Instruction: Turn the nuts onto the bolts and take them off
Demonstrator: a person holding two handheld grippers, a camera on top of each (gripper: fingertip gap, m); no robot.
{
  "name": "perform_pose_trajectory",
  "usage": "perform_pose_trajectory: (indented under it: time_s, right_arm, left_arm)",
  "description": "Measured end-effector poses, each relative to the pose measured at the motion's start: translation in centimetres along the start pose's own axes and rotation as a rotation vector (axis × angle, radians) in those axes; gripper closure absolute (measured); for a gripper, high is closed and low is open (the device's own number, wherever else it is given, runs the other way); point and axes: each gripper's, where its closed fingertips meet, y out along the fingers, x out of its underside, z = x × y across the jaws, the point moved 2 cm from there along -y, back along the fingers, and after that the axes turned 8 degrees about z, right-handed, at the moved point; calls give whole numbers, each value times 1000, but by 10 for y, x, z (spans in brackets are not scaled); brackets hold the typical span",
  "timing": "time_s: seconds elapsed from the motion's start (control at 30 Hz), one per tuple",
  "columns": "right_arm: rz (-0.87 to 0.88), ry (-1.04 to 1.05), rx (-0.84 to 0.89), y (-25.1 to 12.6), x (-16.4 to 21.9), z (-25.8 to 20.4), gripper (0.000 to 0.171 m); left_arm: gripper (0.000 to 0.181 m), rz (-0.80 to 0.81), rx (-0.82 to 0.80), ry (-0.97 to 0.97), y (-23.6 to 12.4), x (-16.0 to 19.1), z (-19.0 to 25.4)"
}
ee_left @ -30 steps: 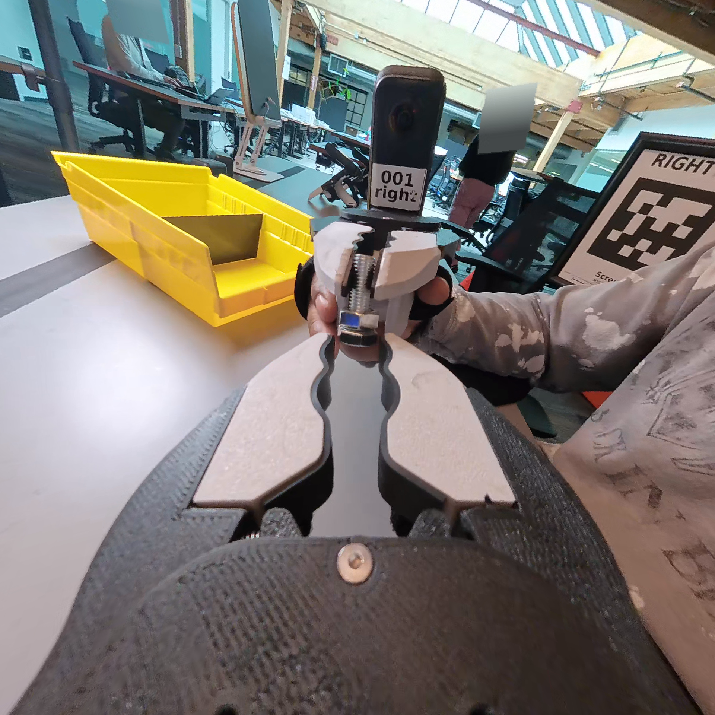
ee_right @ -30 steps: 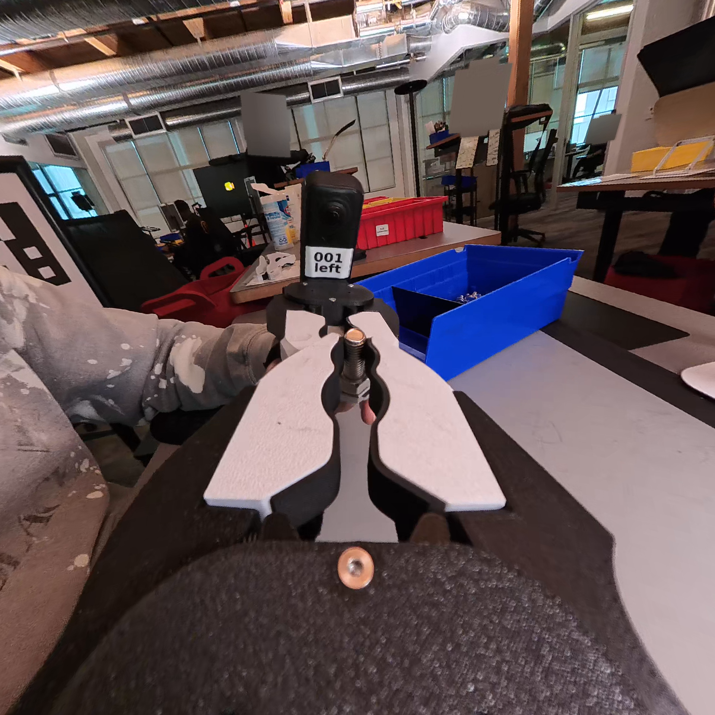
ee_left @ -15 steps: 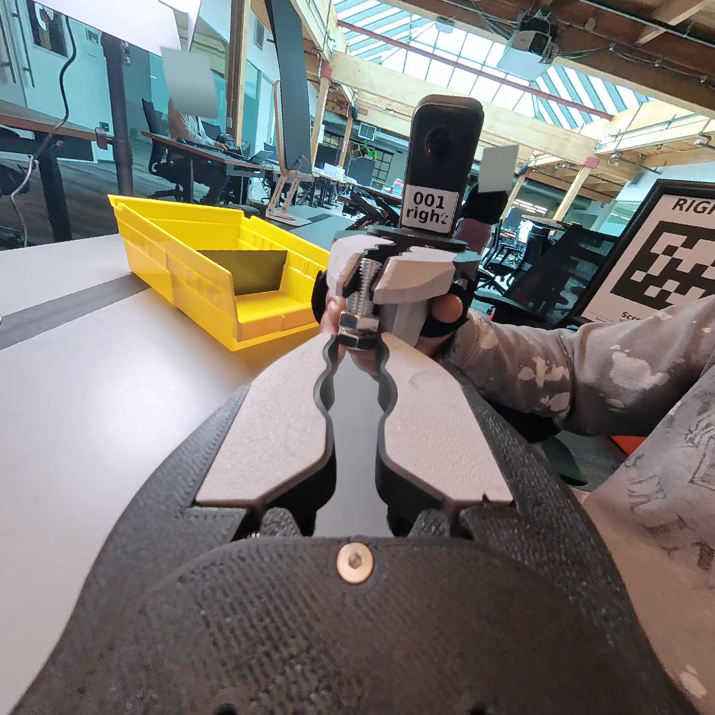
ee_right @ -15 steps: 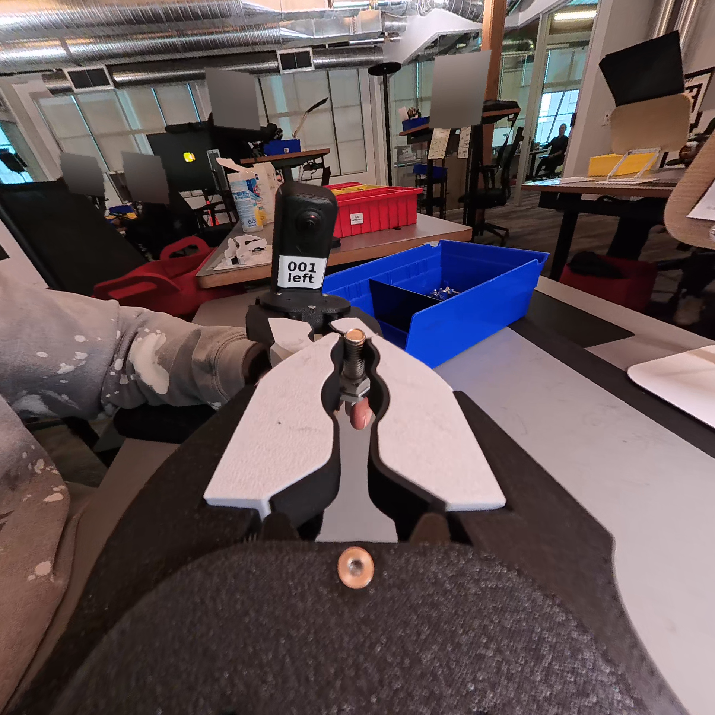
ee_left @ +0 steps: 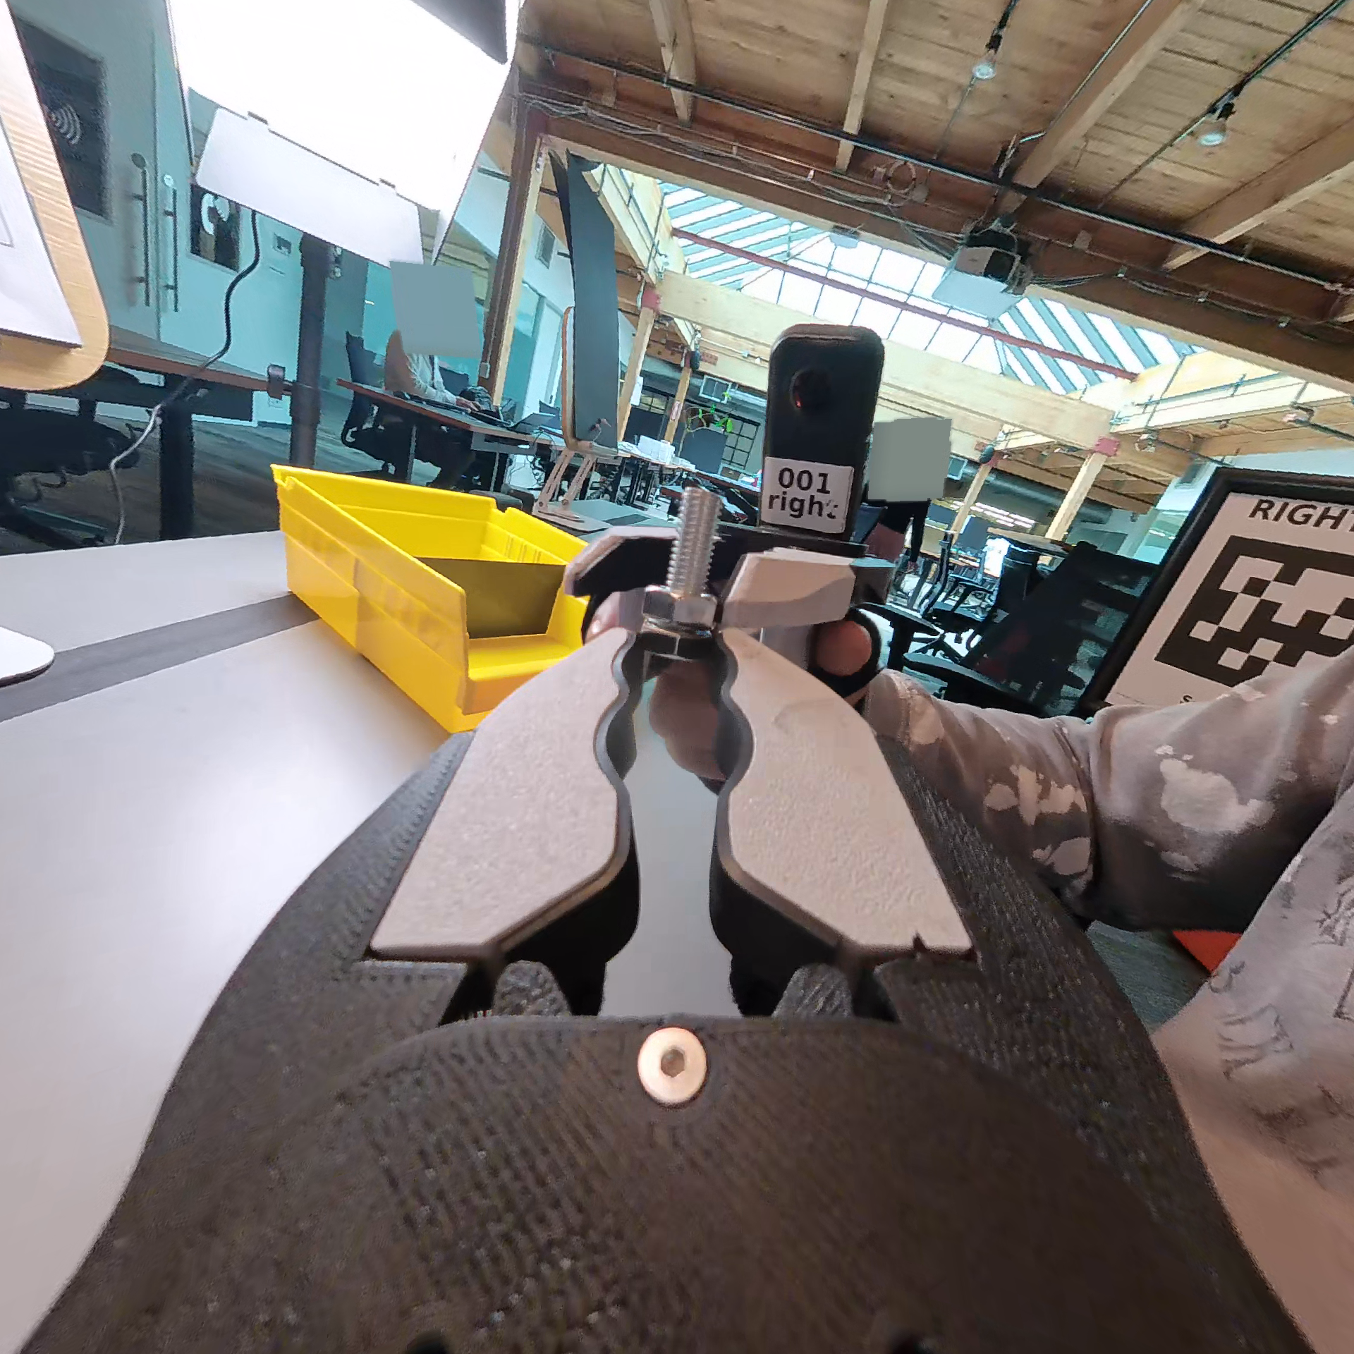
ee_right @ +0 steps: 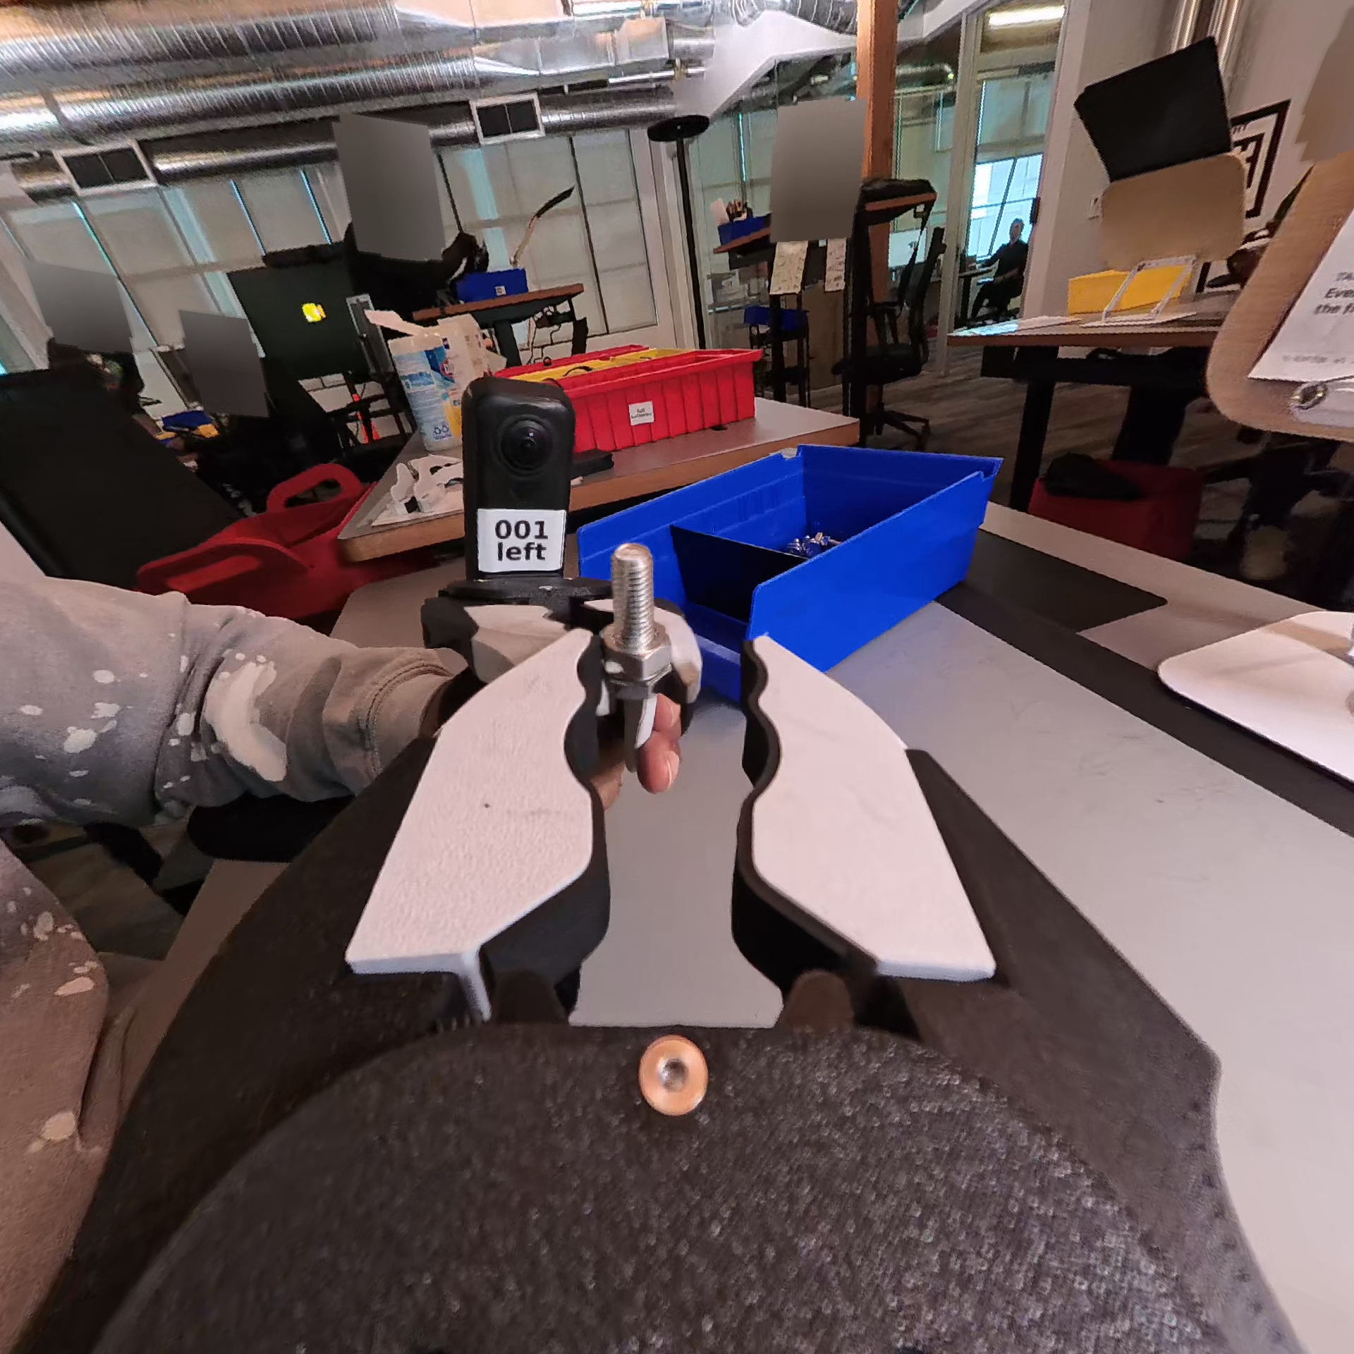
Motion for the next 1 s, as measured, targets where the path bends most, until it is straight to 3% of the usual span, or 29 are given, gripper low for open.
perform_pose_trajectory:
  time_s: [0.07, 0.1, 0.13, 0.27, 0.5, 0.57, 0.67, 0.9, 0.93, 0.97, 1.0]
  right_arm:
    - [-19, -21, -12, -2, -1, 2, 133]
    - [-20, -35, 8, -5, -4, 6, 141]
    - [6, -61, 102, -11, -8, 19, 161]
    - [60, -6, 106, -24, -20, 28, 149]
    - [16, 8, -16, -2, -9, -7, 136]
    - [24, -6, 55, -10, -13, 8, 162]
    - [50, -28, 94, -22, -22, 19, 155]
    - [-3, -45, 6, 0, -11, -13, 136]
    - [-2, -18, -13, -2, -11, -11, 135]
    - [7, 9, 29, -6, -13, -2, 153]
    - [30, -13, 83, -12, -17, 9, 154]
  left_arm:
    - [163, 3, 2, -12, -1, -1, -1]
    - [164, 35, 13, -24, -3, -5, -1]
    - [164, 59, 43, -45, -4, -10, 1]
    - [163, 71, 45, -10, -4, -16, 5]
    - [163, 55, 42, 14, -1, -9, 8]
    - [164, 91, 96, 2, -4, -17, 15]
    - [163, 81, 70, 44, -3, -19, 14]
    - [163, 53, 51, 25, -1, -9, 12]
    - [163, 64, 57, 18, -1, -11, 12]
    - [163, 92, 85, 2, -4, -16, 13]
    - [163, 99, 87, -11, -5, -18, 13]
